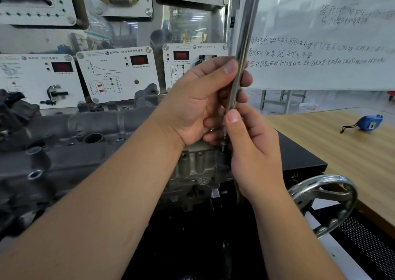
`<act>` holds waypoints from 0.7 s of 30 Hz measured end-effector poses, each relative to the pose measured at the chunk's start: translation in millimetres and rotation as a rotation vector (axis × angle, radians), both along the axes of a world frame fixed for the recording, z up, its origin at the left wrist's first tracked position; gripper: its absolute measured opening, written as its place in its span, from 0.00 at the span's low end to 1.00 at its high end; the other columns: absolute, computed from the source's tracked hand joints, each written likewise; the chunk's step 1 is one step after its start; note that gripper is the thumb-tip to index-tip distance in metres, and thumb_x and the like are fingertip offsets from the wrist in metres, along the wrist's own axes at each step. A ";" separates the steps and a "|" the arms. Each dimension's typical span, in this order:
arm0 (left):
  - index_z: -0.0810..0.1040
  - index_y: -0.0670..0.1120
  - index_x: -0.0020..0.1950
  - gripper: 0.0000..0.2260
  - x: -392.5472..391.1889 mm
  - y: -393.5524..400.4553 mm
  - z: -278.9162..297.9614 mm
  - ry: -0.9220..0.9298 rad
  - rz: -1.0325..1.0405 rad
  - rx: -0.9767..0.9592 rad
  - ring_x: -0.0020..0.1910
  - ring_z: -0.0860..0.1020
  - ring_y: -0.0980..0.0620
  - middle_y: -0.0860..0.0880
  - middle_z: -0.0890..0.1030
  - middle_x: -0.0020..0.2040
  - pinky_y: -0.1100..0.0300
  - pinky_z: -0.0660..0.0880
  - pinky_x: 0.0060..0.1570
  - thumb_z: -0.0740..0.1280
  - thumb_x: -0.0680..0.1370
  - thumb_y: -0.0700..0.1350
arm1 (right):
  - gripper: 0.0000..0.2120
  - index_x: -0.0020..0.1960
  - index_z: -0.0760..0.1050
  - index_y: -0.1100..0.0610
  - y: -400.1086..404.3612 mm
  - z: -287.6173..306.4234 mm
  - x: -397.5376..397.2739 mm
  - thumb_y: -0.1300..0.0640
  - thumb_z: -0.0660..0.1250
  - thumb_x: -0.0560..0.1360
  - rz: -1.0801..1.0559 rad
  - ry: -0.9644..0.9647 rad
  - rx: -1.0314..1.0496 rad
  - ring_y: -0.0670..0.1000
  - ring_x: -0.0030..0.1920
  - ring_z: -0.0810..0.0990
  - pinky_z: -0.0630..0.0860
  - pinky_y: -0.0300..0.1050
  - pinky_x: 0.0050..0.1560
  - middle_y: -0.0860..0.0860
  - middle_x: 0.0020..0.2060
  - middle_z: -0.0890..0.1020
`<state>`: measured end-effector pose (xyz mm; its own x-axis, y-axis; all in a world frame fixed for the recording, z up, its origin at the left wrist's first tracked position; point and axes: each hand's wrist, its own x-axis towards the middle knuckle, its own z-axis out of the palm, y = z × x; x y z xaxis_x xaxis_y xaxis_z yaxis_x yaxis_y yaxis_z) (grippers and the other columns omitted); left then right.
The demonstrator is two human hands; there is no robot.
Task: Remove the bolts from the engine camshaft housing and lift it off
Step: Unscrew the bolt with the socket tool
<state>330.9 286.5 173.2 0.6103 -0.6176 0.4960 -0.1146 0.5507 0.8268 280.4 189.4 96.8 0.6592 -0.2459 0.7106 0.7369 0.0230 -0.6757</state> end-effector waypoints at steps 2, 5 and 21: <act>0.77 0.45 0.48 0.03 1.4 -0.4 -0.3 -0.007 0.023 -0.015 0.35 0.80 0.54 0.50 0.83 0.38 0.60 0.72 0.30 0.64 0.78 0.43 | 0.14 0.60 0.77 0.57 2.1 -1.9 0.9 0.51 0.66 0.78 -0.050 -0.008 -0.003 0.49 0.39 0.85 0.80 0.41 0.43 0.49 0.41 0.85; 0.76 0.45 0.49 0.02 2.2 -1.5 -0.5 -0.017 0.045 -0.014 0.35 0.80 0.55 0.51 0.82 0.38 0.63 0.69 0.26 0.64 0.78 0.43 | 0.07 0.56 0.80 0.51 3.0 -1.7 1.1 0.53 0.65 0.80 -0.072 -0.031 -0.022 0.49 0.39 0.85 0.80 0.41 0.43 0.50 0.40 0.85; 0.77 0.45 0.46 0.02 1.8 -2.2 -0.3 -0.002 0.050 -0.024 0.33 0.78 0.54 0.51 0.81 0.36 0.60 0.73 0.36 0.65 0.77 0.42 | 0.09 0.56 0.84 0.47 0.9 -4.4 4.6 0.49 0.69 0.77 -0.086 -0.040 0.051 0.48 0.37 0.84 0.80 0.42 0.43 0.49 0.36 0.85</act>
<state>332.7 284.3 172.9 0.6390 -0.5744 0.5116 -0.1442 0.5638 0.8132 285.0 190.3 92.4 0.6054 -0.3371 0.7210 0.7641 -0.0075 -0.6451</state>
